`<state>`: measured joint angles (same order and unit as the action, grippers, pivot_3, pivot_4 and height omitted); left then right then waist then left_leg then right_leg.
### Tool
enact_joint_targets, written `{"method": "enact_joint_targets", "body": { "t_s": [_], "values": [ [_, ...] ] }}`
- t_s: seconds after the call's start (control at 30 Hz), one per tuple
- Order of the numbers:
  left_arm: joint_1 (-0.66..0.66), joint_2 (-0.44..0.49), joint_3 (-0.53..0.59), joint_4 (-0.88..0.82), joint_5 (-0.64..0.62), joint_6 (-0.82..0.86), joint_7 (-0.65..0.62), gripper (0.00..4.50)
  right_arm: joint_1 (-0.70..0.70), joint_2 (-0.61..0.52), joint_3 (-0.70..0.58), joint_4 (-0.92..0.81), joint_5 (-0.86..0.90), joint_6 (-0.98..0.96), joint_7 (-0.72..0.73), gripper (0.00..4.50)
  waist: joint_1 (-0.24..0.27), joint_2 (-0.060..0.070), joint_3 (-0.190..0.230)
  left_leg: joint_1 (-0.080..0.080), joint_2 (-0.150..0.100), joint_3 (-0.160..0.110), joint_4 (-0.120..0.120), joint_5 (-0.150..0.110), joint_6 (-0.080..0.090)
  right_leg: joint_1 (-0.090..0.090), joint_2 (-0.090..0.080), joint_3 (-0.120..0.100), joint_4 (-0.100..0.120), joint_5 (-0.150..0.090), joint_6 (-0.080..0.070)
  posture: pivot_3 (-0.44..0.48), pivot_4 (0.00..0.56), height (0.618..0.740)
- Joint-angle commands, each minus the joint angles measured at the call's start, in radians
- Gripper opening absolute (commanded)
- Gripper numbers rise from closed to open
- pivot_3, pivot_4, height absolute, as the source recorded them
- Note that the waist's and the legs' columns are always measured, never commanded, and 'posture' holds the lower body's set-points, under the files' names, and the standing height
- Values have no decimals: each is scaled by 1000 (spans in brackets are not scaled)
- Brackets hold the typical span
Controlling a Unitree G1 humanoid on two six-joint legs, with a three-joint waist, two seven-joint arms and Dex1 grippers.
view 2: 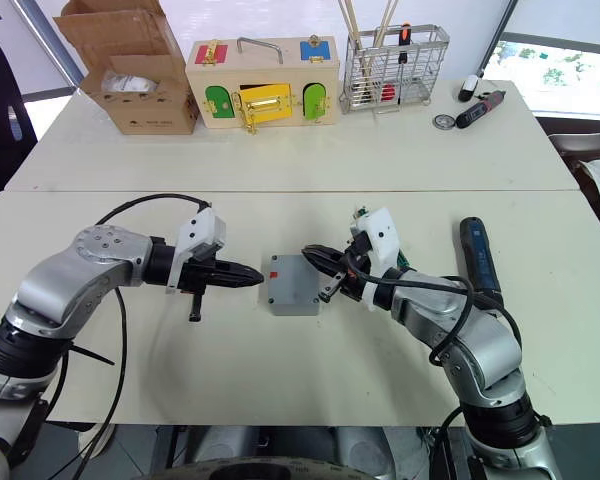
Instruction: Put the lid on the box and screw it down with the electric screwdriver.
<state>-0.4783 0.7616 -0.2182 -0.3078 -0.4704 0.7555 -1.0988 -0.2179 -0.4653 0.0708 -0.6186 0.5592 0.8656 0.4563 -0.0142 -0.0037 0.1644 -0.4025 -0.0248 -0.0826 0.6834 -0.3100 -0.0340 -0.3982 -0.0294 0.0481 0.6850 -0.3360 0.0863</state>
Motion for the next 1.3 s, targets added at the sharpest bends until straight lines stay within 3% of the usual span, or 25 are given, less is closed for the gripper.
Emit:
{"method": "enact_joint_targets", "body": {
  "t_s": [0.03, 1.13, 1.23, 1.3],
  "values": [
    [-3, -2, 28, -16, -16, -1, 4, 0, 0, -8, -18, -15, -4, -23, 3, 33, 0, 0, 0, 0, 0, 0, 0, 0, 0, 0, 0, 0, 0, 0, 0, 0, 150, 740],
    [-3, -11, 22, -18, -24, 3, 12, 0, 2, -11, 50, 58, -98, -77, 29, 33, -1, 0, 0, 0, 0, 0, 0, 0, 0, 0, 0, 0, 0, 0, 0, 0, 150, 740],
    [-5, -16, 35, -16, -39, 12, 15, 0, -4, -16, 45, 61, -105, -84, 34, 920, -1, 0, 0, 0, 0, 0, 0, 0, 0, 0, 0, 0, 0, 0, 0, 0, 150, 740],
    [-12, -22, 57, -7, -60, 24, 19, 0, -6, -29, 33, 53, -101, -78, 45, 1936, 0, 0, 0, 0, 0, 0, 0, 0, 0, 0, 0, 0, 0, 0, 0, 0, 150, 740]
  ]
}}
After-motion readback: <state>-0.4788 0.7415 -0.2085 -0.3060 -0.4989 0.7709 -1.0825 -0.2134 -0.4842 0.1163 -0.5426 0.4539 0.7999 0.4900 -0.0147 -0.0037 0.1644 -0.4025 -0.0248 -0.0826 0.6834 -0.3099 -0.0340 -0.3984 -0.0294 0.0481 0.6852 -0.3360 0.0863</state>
